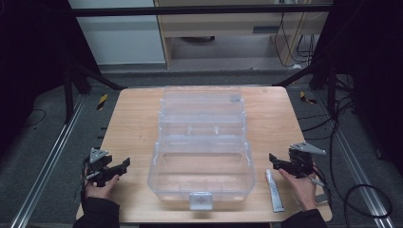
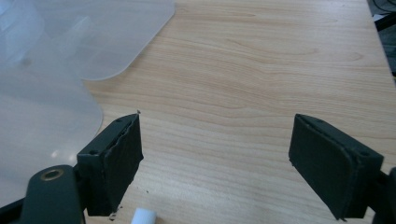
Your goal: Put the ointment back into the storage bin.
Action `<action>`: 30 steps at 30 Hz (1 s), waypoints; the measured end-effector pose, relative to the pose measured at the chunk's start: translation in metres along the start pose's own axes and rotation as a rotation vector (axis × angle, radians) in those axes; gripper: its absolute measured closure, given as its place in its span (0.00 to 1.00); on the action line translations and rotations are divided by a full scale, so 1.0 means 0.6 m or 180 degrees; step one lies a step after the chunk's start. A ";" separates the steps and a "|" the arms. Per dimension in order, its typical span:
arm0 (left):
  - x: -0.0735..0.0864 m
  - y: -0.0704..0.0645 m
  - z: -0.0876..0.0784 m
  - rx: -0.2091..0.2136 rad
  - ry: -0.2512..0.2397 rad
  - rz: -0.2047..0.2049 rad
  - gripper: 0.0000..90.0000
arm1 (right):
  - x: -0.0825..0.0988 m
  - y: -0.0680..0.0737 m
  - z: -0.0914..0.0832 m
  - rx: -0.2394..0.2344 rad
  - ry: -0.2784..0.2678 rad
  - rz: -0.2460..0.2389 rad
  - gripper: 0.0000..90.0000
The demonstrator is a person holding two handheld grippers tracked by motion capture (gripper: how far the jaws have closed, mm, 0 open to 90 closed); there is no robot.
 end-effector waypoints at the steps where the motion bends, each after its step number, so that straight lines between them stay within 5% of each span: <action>1: 0.000 0.000 0.000 -0.0006 0.0005 0.0002 0.25 | 0.000 -0.001 -0.002 0.0040 0.0047 -0.0065 0.21; 7: 0.007 -0.001 0.005 -0.0008 0.0095 0.0000 0.18 | -0.008 0.014 -0.025 0.0028 0.0327 -0.0248 0.24; 16: 0.012 -0.005 0.009 0.0025 0.0172 0.0055 0.18 | -0.029 0.039 -0.072 -0.0033 0.0645 -0.0258 0.24; 30: 0.016 -0.010 0.013 0.0071 0.0242 0.0109 0.19 | -0.025 0.058 -0.084 -0.0137 0.1107 -0.0329 0.26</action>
Point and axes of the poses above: each handheld gripper's, and its own axes: z roughly forward along the jaws, x roughly out of its underside, y roughly to its left, the point moved 8 cm from there along z, roughly forward along the jaws, and after that the axes turned 1 degree about -y, right-handed, at the moved point
